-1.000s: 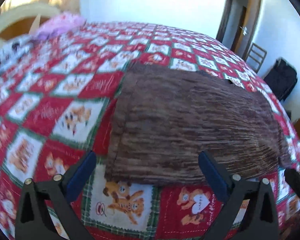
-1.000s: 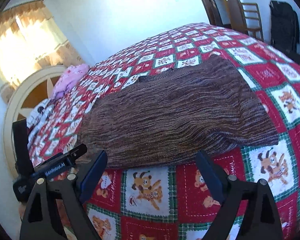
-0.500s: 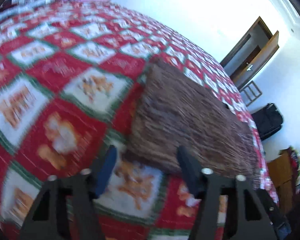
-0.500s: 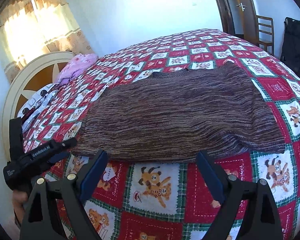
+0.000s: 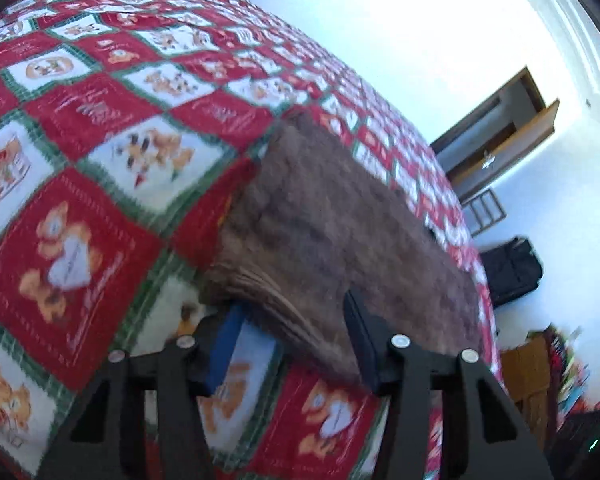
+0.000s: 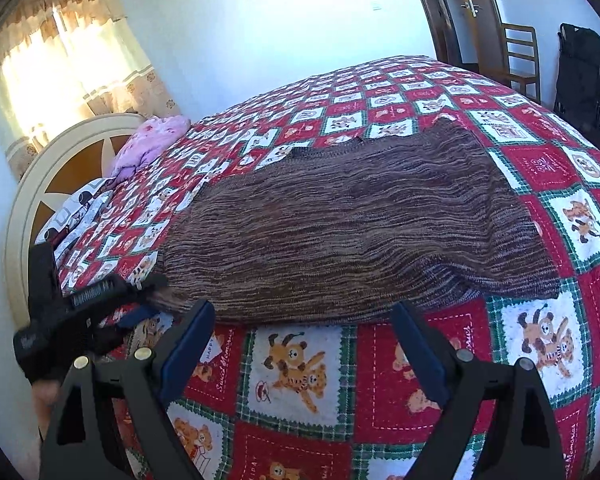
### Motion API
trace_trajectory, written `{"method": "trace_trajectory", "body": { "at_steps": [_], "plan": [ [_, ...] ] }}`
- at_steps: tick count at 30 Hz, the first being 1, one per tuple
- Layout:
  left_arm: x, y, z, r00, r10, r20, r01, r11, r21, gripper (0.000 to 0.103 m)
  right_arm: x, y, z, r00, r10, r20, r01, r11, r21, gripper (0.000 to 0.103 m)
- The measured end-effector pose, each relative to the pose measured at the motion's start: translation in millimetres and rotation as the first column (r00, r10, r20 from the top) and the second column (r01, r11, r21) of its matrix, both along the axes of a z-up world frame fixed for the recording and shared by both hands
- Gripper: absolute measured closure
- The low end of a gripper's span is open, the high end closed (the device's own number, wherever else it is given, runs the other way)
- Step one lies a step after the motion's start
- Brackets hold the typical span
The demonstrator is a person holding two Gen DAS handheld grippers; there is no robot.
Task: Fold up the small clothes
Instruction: 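Move both tools to one end of the folded brown sweater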
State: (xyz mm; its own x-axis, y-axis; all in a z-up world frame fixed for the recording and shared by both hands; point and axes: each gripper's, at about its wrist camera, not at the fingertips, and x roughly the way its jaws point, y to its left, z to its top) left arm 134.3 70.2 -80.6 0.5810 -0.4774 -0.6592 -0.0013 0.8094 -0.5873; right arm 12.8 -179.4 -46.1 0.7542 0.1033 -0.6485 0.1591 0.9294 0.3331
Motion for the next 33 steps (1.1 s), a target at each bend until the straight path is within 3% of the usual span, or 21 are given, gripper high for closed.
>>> {"method": "trace_trajectory", "body": {
  "at_steps": [6, 7, 8, 9, 15, 18, 23, 26, 28, 31, 33],
  "plan": [
    [5, -5, -9, 1.0, 0.016, -0.014, -0.016, 1.0, 0.023, 0.05, 4, -2, 2, 1.0, 0.0, -0.005, 0.0, 1.0, -0.01, 0.012],
    [5, -4, -8, 1.0, 0.021, -0.007, -0.021, 0.999, 0.027, 0.059, 6, -3, 2, 1.0, 0.001, -0.007, -0.001, 1.0, -0.008, 0.012],
    [4, -1, -7, 0.999, 0.035, 0.009, -0.035, 0.999, 0.035, 0.083, 11, -5, 4, 1.0, 0.001, -0.009, -0.001, 1.0, -0.003, 0.012],
    [4, 0, -6, 0.999, 0.037, 0.019, -0.038, 0.998, 0.041, 0.092, 14, -6, 6, 1.0, 0.003, -0.009, -0.003, 1.0, 0.001, 0.012],
    [6, 9, -20, 0.998, 0.061, -0.033, -0.063, 0.997, -0.042, 0.087, 65, 2, 29, 0.998, 0.055, 0.019, -0.055, 0.999, 0.0, 0.012],
    [7, 14, -19, 0.996, 0.063, -0.058, -0.066, 0.996, -0.066, 0.084, 105, 11, 36, 0.996, 0.093, -0.002, -0.093, 0.994, 0.055, 0.012],
    [11, 14, -16, 0.997, 0.046, -0.061, -0.052, 0.994, -0.098, 0.066, 169, 46, 35, 0.98, 0.195, -0.034, -0.193, 0.979, 0.066, 0.012],
    [11, 9, -14, 0.998, 0.058, -0.013, -0.059, 0.997, -0.046, 0.069, 207, 75, 25, 0.959, 0.269, -0.084, -0.265, 0.963, 0.055, 0.012],
    [11, 12, -17, 0.996, 0.09, -0.005, -0.09, 0.995, -0.035, 0.087, 231, 95, 14, 0.936, 0.33, -0.125, -0.326, 0.944, 0.056, 0.012],
    [9, 19, -25, 0.995, 0.098, -0.009, -0.099, 0.99, -0.096, 0.09, 256, 114, -1, 0.922, 0.348, -0.169, -0.346, 0.937, 0.044, 0.012],
    [8, 19, -24, 0.996, 0.09, -0.003, -0.09, 0.992, -0.089, 0.09, 275, 126, -13, 0.914, 0.349, -0.207, -0.349, 0.936, 0.041, 0.012]
  ]
}}
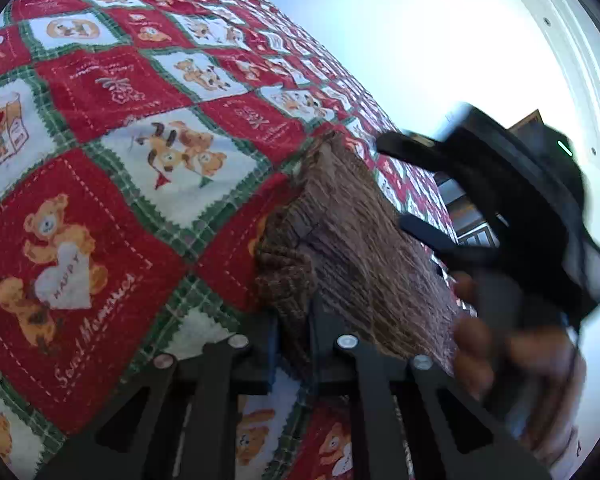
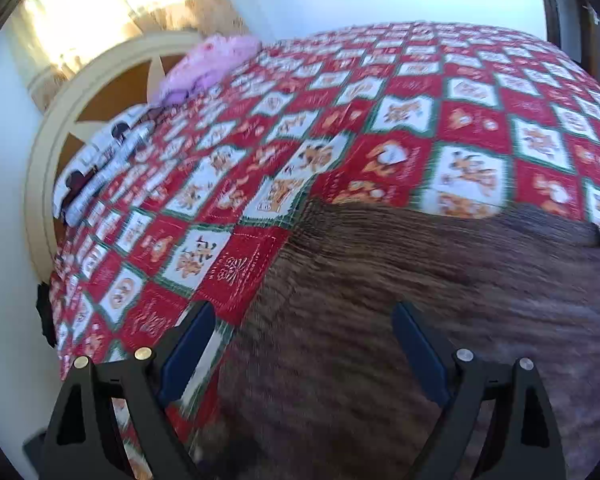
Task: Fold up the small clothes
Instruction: 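Move both tools to one end of the folded brown sweater, then grasp the sweater end with the left tool while the right tool grasps beside it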
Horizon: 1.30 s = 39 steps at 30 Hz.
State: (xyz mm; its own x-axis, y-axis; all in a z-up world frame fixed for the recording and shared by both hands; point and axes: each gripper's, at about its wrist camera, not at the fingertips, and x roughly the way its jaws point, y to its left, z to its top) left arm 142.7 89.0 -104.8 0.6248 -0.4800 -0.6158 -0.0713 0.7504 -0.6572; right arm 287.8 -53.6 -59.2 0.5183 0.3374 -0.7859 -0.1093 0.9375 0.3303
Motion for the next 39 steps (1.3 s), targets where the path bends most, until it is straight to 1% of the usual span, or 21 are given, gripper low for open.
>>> {"method": "trace_trajectory", "body": {
  "at_steps": [2, 5, 9, 10, 11, 13, 14, 19, 23, 26, 29, 30, 31, 32, 33, 34, 35, 37, 38, 39],
  "plan": [
    [-2, -2, 1, 1.0, -0.007, 0.007, 0.007, 1.0, 0.015, 0.091, 13, 12, -7, 1.0, 0.005, -0.017, -0.006, 1.0, -0.022, 0.013],
    [-5, -4, 2, 1.0, -0.015, 0.02, 0.014, 0.999, 0.04, 0.091, 21, 31, -10, 0.999, 0.036, 0.006, -0.035, 0.993, -0.109, 0.013],
    [-3, -10, 7, 0.999, -0.038, 0.011, 0.036, 0.993, 0.113, 0.09, 23, 41, -14, 0.997, 0.071, 0.001, -0.07, 0.988, -0.135, 0.013],
    [-2, -12, 8, 0.999, -0.037, 0.006, 0.036, 0.992, 0.124, 0.09, 24, 43, -15, 0.997, 0.079, 0.002, -0.078, 0.985, -0.157, 0.014],
    [-2, -13, 8, 0.999, -0.035, 0.002, 0.035, 0.99, 0.134, 0.09, 24, 46, -15, 0.996, 0.089, 0.003, -0.087, 0.98, -0.18, 0.015],
    [-1, -16, 10, 0.999, -0.035, -0.003, 0.035, 0.987, 0.159, 0.09, 27, 49, -17, 0.994, 0.107, -0.005, -0.105, 0.969, -0.223, 0.024],
    [0, -17, 10, 0.999, -0.036, -0.005, 0.037, 0.985, 0.168, 0.09, 29, 50, -18, 0.994, 0.112, -0.013, -0.112, 0.965, -0.236, 0.026],
    [6, -18, 10, 0.999, -0.046, -0.022, 0.05, 0.981, 0.186, 0.09, 39, 59, -26, 0.99, 0.139, -0.033, -0.142, 0.938, -0.315, 0.026],
    [10, -19, 10, 0.998, -0.052, -0.025, 0.056, 0.978, 0.2, 0.09, 38, 74, -32, 0.987, 0.154, -0.041, -0.157, 0.894, -0.42, 0.026],
    [9, -19, 10, 0.998, -0.052, -0.026, 0.056, 0.978, 0.201, 0.09, 39, 75, -33, 0.986, 0.16, -0.052, -0.166, 0.886, -0.432, 0.027],
    [11, -20, 10, 0.998, -0.054, -0.029, 0.059, 0.977, 0.203, 0.09, 40, 73, -32, 0.983, 0.173, -0.068, -0.185, 0.877, -0.443, 0.034],
    [13, -19, 9, 0.998, -0.054, -0.03, 0.059, 0.977, 0.203, 0.09, 40, 73, -32, 0.982, 0.175, -0.069, -0.187, 0.875, -0.447, 0.04],
    [15, -19, 9, 0.998, -0.054, -0.031, 0.059, 0.977, 0.205, 0.09, 39, 72, -31, 0.983, 0.173, -0.067, -0.185, 0.872, -0.453, 0.048],
    [15, -21, 9, 0.998, -0.055, -0.032, 0.06, 0.976, 0.209, 0.09, 39, 69, -30, 0.983, 0.17, -0.063, -0.18, 0.872, -0.455, 0.052],
    [13, -22, 10, 0.998, -0.054, -0.033, 0.06, 0.976, 0.21, 0.09, 38, 68, -29, 0.984, 0.169, -0.06, -0.178, 0.874, -0.452, 0.057],
    [13, -22, 10, 0.998, -0.053, -0.035, 0.059, 0.976, 0.209, 0.09, 38, 66, -29, 0.985, 0.162, -0.054, -0.169, 0.873, -0.457, 0.068],
    [13, -22, 10, 0.998, -0.053, -0.035, 0.059, 0.976, 0.208, 0.091, 37, 62, -27, 0.988, 0.146, -0.045, -0.15, 0.873, -0.463, 0.074],
    [12, -23, 11, 0.998, -0.055, -0.035, 0.061, 0.976, 0.211, 0.091, 37, 53, -25, 0.991, 0.128, -0.034, -0.131, 0.903, -0.409, 0.083],
    [12, -23, 11, 0.998, -0.057, -0.035, 0.063, 0.975, 0.212, 0.091, 37, 46, -23, 0.993, 0.11, -0.031, -0.114, 0.924, -0.366, 0.084],
    [12, -24, 11, 0.998, -0.058, -0.033, 0.064, 0.975, 0.215, 0.091, 36, 37, -22, 0.995, 0.092, -0.028, -0.096, 0.948, -0.305, 0.085]
  ]
}}
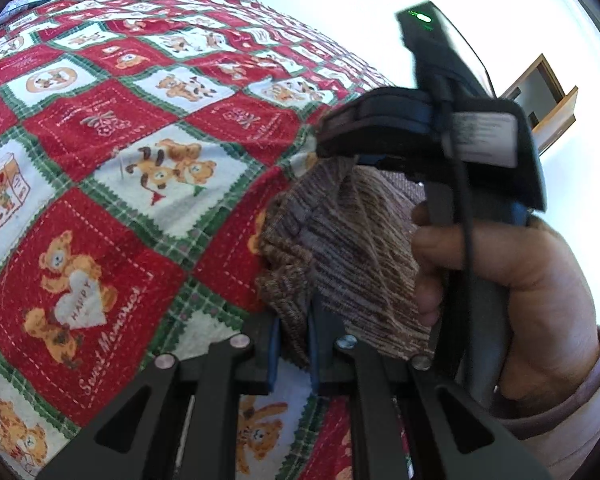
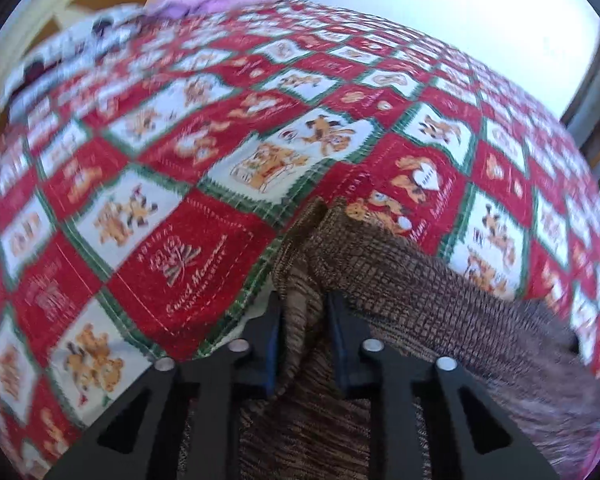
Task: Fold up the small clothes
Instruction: 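Grasp the sweater end with the left tool while the right tool grasps beside it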
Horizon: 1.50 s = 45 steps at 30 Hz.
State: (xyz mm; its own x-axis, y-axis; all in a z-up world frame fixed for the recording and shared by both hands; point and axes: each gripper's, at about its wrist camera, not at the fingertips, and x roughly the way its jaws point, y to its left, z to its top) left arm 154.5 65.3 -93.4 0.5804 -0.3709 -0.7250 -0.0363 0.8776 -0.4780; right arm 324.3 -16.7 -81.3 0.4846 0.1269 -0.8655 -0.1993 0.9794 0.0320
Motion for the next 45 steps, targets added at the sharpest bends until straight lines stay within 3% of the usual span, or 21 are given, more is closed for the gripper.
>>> {"method": "trace_trajectory", "body": {
  "at_steps": [4, 10, 18, 21, 35, 45],
  "plan": [
    [-3, -5, 3, 1.0, -0.008, 0.016, 0.007, 0.999, 0.038, 0.091, -3, -20, 2, 0.999, -0.033, -0.01, 0.034, 0.986, 0.162, 0.088],
    [-7, -12, 9, 0.998, -0.027, 0.048, 0.022, 0.994, 0.107, 0.091, -11, -55, 1, 0.993, -0.104, -0.047, 0.114, 0.898, 0.425, 0.089],
    [-22, -27, 31, 0.978, -0.1, 0.182, 0.066, 0.981, 0.183, 0.092, -18, -73, 8, 0.991, -0.13, -0.042, 0.132, 0.835, 0.535, 0.09],
    [-20, -30, 36, 0.974, -0.117, 0.194, 0.085, 0.982, 0.17, 0.092, -21, -80, 13, 0.991, -0.127, -0.029, 0.122, 0.831, 0.543, 0.09],
    [-8, -47, 39, 0.988, -0.115, 0.1, 0.085, 0.96, 0.268, 0.092, -33, -98, 22, 0.991, -0.133, 0.015, 0.107, 0.856, 0.505, 0.09],
    [-20, -71, 53, 0.966, -0.2, 0.164, 0.152, 0.952, 0.267, 0.093, -40, -122, 37, 0.986, -0.16, 0.038, 0.116, 0.841, 0.528, 0.09]
  ]
}}
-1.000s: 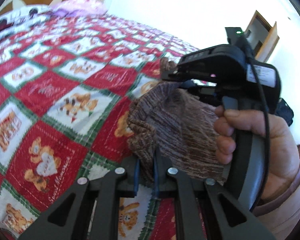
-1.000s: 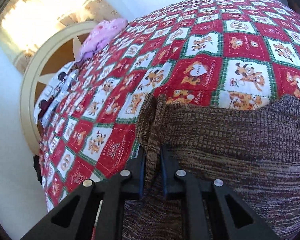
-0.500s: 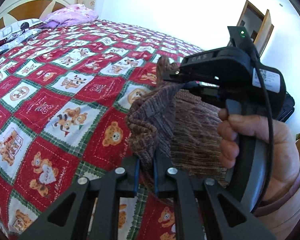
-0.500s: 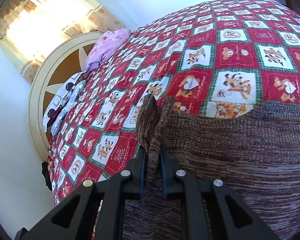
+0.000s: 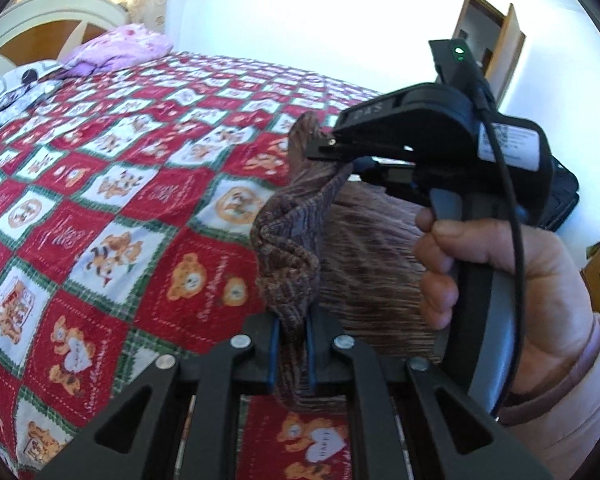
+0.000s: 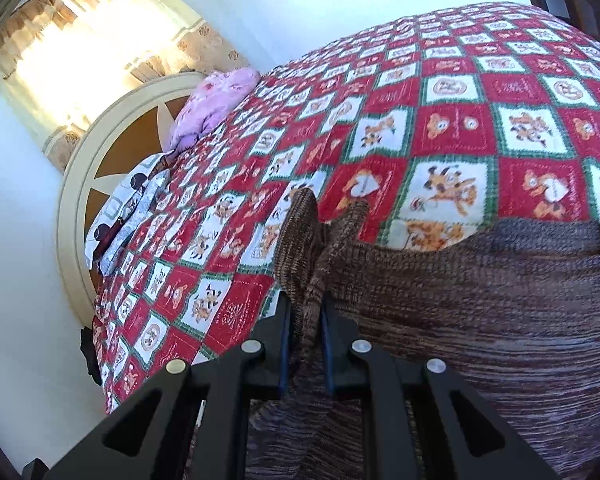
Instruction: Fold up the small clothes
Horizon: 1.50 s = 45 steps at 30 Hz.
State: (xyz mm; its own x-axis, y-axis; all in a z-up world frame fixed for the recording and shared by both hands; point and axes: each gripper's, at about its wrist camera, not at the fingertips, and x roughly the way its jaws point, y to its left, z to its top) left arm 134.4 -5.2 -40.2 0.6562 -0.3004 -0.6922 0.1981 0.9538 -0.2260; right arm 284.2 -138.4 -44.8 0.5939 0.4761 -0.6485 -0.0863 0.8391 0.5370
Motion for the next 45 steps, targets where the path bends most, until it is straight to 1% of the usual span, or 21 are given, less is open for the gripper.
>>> {"method": "trace_trajectory", "body": {
  "at_steps": [5, 8, 12, 18, 22, 25, 29, 32, 36, 40, 41, 43, 45],
  "plan": [
    [-13, -23, 10, 0.995, -0.074, 0.062, 0.074, 0.997, 0.013, 0.093, -11, -32, 3, 0.999, -0.051, 0.005, 0.051, 0.999, 0.017, 0.091],
    [-17, -39, 12, 0.99, -0.122, 0.071, 0.121, 0.992, 0.019, 0.093, -23, -58, 7, 0.996, -0.083, 0.015, 0.082, 0.996, 0.044, 0.091],
    [-22, -62, 17, 0.979, -0.186, 0.084, 0.185, 0.983, 0.021, 0.093, -37, -88, 13, 0.993, -0.112, 0.025, 0.111, 0.993, 0.028, 0.091],
    [-36, -109, 24, 0.952, -0.284, 0.113, 0.28, 0.959, 0.049, 0.093, -60, -142, 25, 0.986, -0.162, 0.048, 0.162, 0.987, 0.008, 0.092],
    [-45, -145, 23, 0.932, -0.345, 0.107, 0.341, 0.938, 0.062, 0.093, -76, -179, 28, 0.982, -0.182, 0.047, 0.183, 0.983, -0.028, 0.096],
    [-53, -175, 20, 0.915, -0.391, 0.094, 0.386, 0.92, 0.067, 0.093, -88, -207, 26, 0.976, -0.214, 0.044, 0.216, 0.975, -0.046, 0.097],
    [-62, -204, 18, 0.892, -0.443, 0.085, 0.438, 0.896, 0.069, 0.093, -104, -246, 17, 0.964, -0.263, 0.031, 0.264, 0.963, -0.055, 0.097],
    [-70, -228, 14, 0.877, -0.475, 0.071, 0.47, 0.879, 0.08, 0.093, -111, -264, 9, 0.958, -0.286, 0.018, 0.286, 0.956, -0.056, 0.097],
    [-75, -252, 3, 0.863, -0.503, 0.044, 0.497, 0.861, 0.103, 0.093, -117, -283, -5, 0.952, -0.305, -0.004, 0.305, 0.951, -0.054, 0.097],
    [-78, -260, -9, 0.853, -0.522, 0.021, 0.515, 0.847, 0.132, 0.093, -124, -294, -18, 0.947, -0.322, -0.022, 0.32, 0.945, -0.063, 0.097],
    [-76, -262, -14, 0.853, -0.522, 0.003, 0.517, 0.845, 0.14, 0.093, -126, -298, -24, 0.943, -0.332, -0.034, 0.329, 0.942, -0.073, 0.1],
    [-71, -263, -21, 0.858, -0.512, -0.029, 0.511, 0.848, 0.137, 0.093, -129, -302, -33, 0.938, -0.344, -0.046, 0.338, 0.936, -0.104, 0.101],
    [-74, -262, -20, 0.86, -0.51, -0.03, 0.509, 0.85, 0.135, 0.093, -134, -307, -47, 0.933, -0.354, -0.073, 0.346, 0.933, -0.102, 0.102]
  ]
}}
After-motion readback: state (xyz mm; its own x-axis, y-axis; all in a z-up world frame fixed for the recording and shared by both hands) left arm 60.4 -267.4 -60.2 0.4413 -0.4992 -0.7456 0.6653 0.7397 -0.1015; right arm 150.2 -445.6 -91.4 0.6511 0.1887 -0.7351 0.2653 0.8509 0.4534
